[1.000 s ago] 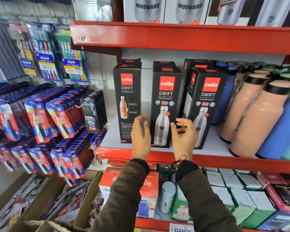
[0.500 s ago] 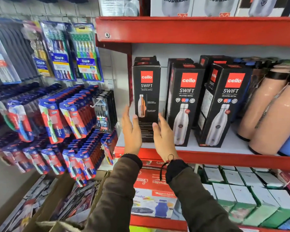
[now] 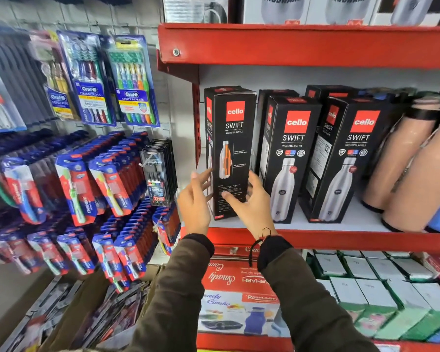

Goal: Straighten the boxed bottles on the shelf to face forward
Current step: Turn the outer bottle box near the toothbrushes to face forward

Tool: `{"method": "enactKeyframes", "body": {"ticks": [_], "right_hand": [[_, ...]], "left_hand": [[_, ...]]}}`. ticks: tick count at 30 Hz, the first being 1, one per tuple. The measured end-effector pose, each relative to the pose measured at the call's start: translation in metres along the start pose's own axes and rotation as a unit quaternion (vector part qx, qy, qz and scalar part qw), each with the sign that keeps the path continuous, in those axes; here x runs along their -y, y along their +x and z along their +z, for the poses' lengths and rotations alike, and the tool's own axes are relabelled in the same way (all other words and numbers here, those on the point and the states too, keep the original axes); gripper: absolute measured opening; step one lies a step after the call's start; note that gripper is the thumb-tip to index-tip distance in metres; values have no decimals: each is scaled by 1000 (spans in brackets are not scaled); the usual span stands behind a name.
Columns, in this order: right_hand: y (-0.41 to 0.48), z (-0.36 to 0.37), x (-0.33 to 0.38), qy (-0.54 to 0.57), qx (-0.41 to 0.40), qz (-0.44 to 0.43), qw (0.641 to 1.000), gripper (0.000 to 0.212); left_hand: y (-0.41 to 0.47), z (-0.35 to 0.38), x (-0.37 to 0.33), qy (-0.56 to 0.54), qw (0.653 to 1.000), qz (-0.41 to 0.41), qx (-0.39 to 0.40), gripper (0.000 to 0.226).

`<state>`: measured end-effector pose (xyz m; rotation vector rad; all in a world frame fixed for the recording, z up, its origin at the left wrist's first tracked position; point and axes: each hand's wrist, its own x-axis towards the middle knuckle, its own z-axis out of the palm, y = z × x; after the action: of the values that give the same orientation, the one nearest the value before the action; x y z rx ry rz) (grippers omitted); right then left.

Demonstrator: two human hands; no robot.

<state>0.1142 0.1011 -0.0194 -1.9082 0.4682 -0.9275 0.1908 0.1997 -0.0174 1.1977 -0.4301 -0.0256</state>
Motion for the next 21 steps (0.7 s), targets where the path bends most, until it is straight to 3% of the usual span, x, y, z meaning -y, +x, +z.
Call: {"method": "enactKeyframes", "body": {"ticks": [9,14,17,21], "right_hand": [[3,5,14,7,-52,-9,999,69],[4,2,14,36,-48,-7,998,63],[5,1,15,41,-29,-5,999,62],[9,4,11,40,20,4,999,72]], "left_hand": [[3,-7,2,5,998,50,-44,44],[19,-11,13,107,987,109,-46,35],[38,-11,20,162,985,57,31,43],[42,-11,14,129,986,-28,103,46]]}}
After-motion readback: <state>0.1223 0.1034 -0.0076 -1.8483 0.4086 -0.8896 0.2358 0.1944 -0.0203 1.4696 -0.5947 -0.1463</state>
